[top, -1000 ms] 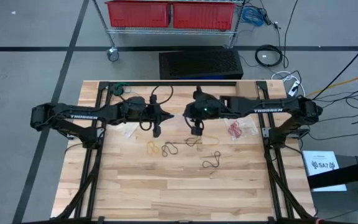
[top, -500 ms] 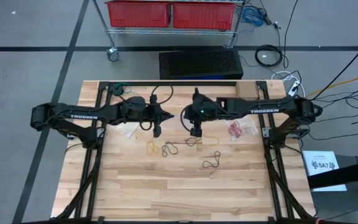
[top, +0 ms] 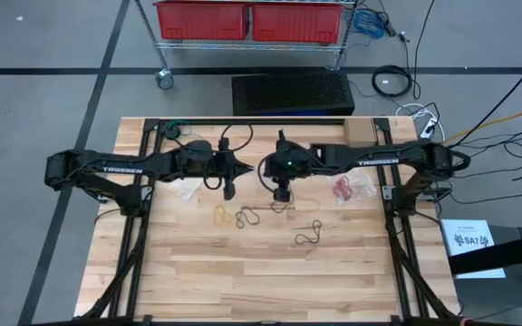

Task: Sort rubber bands
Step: Open the middle zip bag

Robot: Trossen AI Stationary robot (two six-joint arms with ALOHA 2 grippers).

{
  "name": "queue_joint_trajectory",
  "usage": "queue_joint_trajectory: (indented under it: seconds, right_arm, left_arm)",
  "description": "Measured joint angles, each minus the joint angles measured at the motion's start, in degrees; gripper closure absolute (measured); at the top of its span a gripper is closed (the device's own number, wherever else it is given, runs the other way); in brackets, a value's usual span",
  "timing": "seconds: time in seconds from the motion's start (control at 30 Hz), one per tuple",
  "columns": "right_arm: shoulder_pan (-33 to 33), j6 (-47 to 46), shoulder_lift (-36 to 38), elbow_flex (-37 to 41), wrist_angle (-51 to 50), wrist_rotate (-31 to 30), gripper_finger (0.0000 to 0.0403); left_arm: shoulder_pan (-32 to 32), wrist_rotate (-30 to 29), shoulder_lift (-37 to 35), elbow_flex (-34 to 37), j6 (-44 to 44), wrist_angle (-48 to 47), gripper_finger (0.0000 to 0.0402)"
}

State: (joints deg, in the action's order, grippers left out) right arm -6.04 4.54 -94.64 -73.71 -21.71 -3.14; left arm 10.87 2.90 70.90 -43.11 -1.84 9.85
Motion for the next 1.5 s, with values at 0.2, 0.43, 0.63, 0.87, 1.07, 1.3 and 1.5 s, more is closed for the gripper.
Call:
queue_joint_trajectory:
  seconds: [0.2,0.43,0.63,0.87,1.07,1.3,1.5]
  right_arm:
    - [-0.07,-0.73,-1.35,0.00,1.38,-7.48,0.0403]
    - [-0.39,-1.01,-1.26,0.00,3.28,-12.45,0.0403]
    - [-0.36,0.27,-1.87,0.71,9.63,-1.04,0.0403]
    - [0.14,-2.61,-5.85,2.76,13.91,3.08,0.0403]
    - [0.36,-4.56,-4.85,3.29,12.53,-3.32,0.0403]
    - [-1.75,-8.99,-2.11,11.19,27.73,0.28,0.0403]
    - [-0.75,-9.42,-2.22,19.35,38.96,0.46,0.0403]
  left_arm:
    - [-0.02,0.02,-0.01,0.00,0.02,-0.15,0.0402]
    - [-0.02,0.04,0.02,0.00,-0.01,-0.09,0.0402]
    - [-0.02,0.06,0.02,0.01,-0.03,-0.16,0.0402]
    - [-0.02,-0.95,0.02,0.02,-0.01,0.04,0.0402]
    - [-0.13,-1.35,0.02,0.02,0.04,-0.63,0.0402]
    - [-0.39,-1.47,0.02,0.72,1.48,-1.38,0.0402]
    - [-0.63,-1.62,0.22,1.29,3.02,-1.05,0.0402]
